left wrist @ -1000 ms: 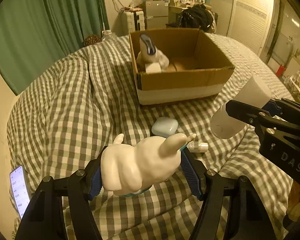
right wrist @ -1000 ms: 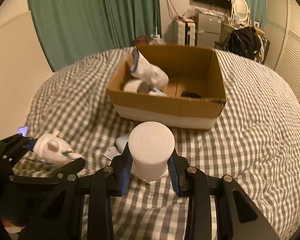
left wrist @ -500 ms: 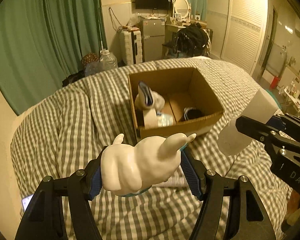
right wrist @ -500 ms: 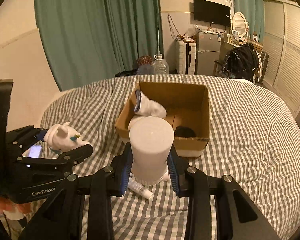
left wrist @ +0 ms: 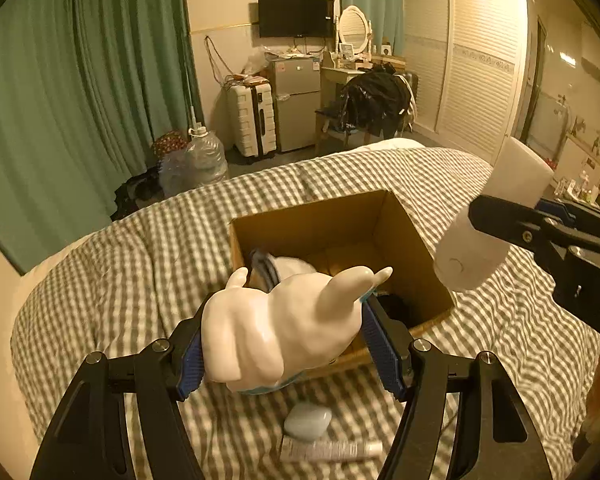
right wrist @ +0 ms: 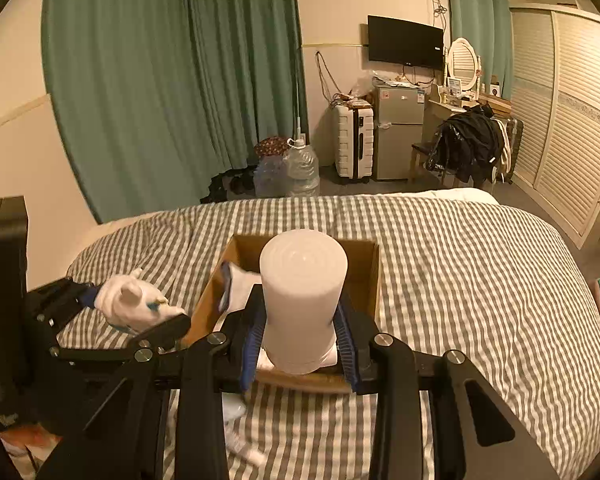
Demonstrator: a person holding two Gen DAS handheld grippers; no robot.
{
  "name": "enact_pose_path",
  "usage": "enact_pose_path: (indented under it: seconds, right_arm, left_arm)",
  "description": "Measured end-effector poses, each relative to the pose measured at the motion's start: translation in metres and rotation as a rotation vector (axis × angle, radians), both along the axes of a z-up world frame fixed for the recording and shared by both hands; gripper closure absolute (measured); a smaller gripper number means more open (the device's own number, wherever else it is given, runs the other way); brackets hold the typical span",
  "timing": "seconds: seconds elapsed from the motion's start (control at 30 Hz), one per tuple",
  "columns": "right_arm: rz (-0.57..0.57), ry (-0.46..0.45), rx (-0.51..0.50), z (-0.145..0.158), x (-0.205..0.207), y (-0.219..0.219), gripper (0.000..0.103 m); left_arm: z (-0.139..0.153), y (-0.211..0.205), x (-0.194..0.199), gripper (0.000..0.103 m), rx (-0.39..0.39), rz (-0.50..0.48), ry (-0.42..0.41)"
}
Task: Organize objects
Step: 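Lower the figurine and cylinder into the box and open both tools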
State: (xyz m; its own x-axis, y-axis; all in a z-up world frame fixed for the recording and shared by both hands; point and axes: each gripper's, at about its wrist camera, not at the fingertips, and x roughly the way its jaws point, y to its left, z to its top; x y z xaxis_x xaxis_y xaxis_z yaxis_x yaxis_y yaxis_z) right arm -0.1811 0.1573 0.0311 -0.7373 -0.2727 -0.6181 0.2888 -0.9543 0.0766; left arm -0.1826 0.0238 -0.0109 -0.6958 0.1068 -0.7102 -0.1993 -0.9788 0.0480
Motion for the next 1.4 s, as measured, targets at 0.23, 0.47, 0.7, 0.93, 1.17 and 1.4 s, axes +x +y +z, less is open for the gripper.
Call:
enact_pose_path:
  seconds: [0.23,0.47,0.7,0.93,1.17,1.4]
  right_arm:
    - [-0.01,-0.03,-0.025,-0.021,-0.066,0.004,0.07]
    - [-0.037,-0.079,-0.066,-0.064,-0.114,0.015,0.07]
    - [-0.052,-0.122,-0.093,-0.098,-0.135,0.024,0.07]
    - [-0.057,-0.14,-0.082,-0.115,-0.146,0.024,0.07]
    - [-0.095,-0.107,-0.134,-0.1,-0.14,0.033,0.027]
    - [-0.145,-0.058,-0.156,-0.055,-0.12,0.046,0.026]
  left_arm:
    - [-0.027,0.021,-0.054,0.033,0.018,-0.04,-0.033]
    - [-0.066,0.035,-0.085,0.033,0.033,-0.07,-0.075]
    - [-0.093,0.048,-0.106,0.033,0.044,-0.088,-0.095]
    - [-0.109,0.056,-0.116,0.031,0.021,-0.103,-0.111]
    - [-0.091,0.049,-0.107,0.011,0.052,-0.103,-0.115]
    - [-0.038,0.022,-0.075,0.008,0.047,-0.06,-0.049]
